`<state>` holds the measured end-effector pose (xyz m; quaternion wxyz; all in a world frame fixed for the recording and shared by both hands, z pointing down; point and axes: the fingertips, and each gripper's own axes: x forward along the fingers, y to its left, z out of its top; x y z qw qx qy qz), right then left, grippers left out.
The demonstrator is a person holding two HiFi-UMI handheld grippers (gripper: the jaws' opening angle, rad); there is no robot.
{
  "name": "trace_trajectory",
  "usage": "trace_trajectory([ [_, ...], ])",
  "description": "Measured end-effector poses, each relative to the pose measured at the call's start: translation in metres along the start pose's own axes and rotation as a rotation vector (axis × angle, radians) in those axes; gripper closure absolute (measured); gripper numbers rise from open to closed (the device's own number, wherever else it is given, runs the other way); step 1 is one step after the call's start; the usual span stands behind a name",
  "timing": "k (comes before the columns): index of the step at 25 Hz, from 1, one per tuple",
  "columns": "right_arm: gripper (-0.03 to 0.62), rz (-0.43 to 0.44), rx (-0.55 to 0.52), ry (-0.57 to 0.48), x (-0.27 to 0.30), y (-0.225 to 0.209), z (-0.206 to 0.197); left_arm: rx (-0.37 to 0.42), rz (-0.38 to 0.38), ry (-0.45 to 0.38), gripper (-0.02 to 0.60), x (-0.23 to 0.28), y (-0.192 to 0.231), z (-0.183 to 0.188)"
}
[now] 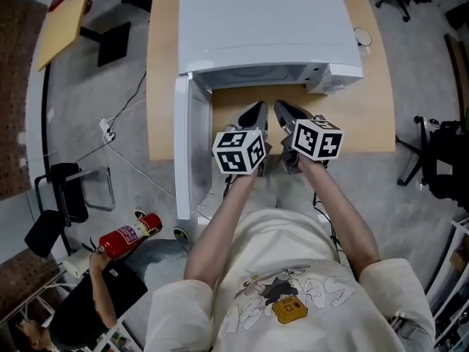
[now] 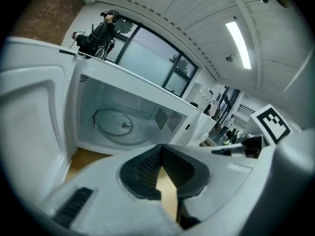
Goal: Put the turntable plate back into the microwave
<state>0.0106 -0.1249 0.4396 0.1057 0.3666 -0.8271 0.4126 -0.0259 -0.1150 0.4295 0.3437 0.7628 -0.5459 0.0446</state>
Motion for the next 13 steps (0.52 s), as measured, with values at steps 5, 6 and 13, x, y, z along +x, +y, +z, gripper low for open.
trace_trajectory([
  [5,0.586,-0.014,-0.076,0.004,-0.013,0.009,-0.006,0.063,0.006,0.028,0.583,-0.018,-0.016,-0.007],
  [6,0.586,-0.02,-0.085,0.004,-0.015,0.008,-0.007,0.065,0.006,0.033,0.583,-0.021,-0.018,-0.01],
  [13,0.586,-0.066,-0.069,0.012,-0.029,-0.002,-0.02,0.016,0.004,0.09,0.583,-0.029,-0.029,-0.048],
])
